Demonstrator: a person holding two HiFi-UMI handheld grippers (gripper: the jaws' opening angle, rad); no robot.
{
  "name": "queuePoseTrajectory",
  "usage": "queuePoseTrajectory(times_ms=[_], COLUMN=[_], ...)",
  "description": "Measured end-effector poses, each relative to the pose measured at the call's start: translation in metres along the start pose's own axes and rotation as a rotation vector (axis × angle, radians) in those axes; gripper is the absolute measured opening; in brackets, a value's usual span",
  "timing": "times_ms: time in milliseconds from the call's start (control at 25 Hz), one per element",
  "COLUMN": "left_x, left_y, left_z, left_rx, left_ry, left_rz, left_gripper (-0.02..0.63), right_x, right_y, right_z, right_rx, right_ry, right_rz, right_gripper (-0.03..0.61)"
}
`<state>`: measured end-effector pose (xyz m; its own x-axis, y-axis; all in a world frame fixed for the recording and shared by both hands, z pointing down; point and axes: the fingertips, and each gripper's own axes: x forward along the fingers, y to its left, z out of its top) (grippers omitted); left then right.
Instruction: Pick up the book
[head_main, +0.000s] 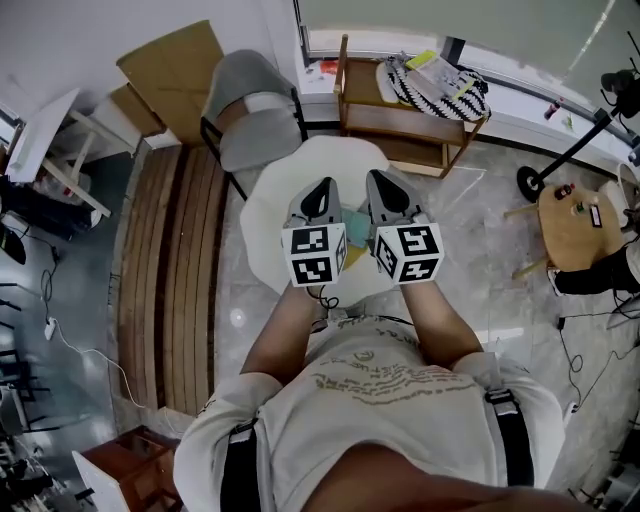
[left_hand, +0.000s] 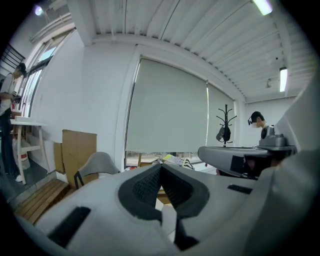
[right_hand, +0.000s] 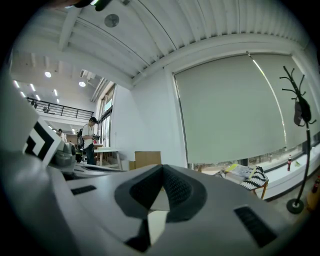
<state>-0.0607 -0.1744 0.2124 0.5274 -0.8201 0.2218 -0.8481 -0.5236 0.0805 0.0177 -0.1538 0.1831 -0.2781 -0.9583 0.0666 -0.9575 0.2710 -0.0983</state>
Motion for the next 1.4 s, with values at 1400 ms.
queuePoseTrajectory(times_ms=[1400], left_x=[0.079], left_y=[0.033], left_z=[-0.133], left_rx=[-0.166], left_ry=[0.286], left_rz=[0.057], left_gripper=[0.018], right_x=[0.079], right_y=[-0.053], right_z=[-0.111], right_rx=[0.016], right_ry=[0.243], right_rz=[0.019], right_gripper=[0.026])
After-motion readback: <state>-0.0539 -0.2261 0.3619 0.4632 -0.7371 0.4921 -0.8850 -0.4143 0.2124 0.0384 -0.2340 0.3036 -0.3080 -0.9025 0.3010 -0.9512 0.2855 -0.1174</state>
